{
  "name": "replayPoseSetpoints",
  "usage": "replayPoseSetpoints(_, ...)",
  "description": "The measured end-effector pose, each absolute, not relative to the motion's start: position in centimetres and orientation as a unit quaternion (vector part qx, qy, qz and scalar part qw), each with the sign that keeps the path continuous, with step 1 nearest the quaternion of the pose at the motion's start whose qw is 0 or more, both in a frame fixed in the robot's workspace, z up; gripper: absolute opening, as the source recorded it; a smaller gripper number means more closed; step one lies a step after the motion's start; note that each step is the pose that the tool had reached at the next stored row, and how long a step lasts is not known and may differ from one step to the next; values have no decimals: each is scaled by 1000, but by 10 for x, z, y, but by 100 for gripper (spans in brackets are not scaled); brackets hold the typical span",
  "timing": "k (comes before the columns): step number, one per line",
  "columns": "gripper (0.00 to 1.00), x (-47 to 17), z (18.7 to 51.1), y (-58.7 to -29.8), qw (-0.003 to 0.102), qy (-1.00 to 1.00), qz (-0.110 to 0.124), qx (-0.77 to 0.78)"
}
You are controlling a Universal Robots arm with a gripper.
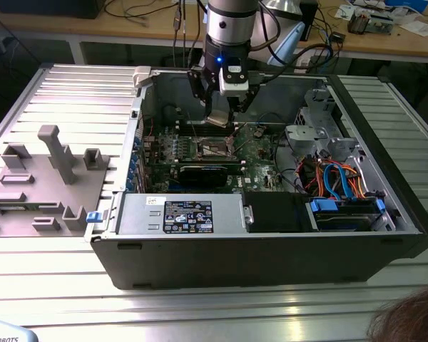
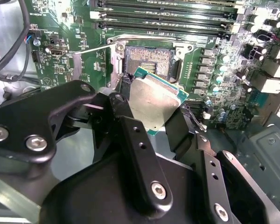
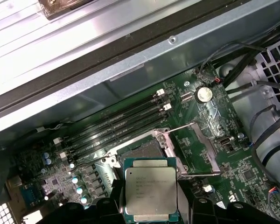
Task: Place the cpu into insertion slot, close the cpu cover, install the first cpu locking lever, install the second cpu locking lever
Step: 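Place the cpu into insertion slot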
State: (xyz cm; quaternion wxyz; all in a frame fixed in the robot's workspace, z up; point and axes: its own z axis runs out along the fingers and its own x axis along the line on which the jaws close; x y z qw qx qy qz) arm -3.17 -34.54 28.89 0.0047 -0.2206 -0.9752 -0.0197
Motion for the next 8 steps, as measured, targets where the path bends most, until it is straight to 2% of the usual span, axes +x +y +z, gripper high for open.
replayPoseSetpoints(8, 54, -32, 288, -345, 4, -970, -20, -241)
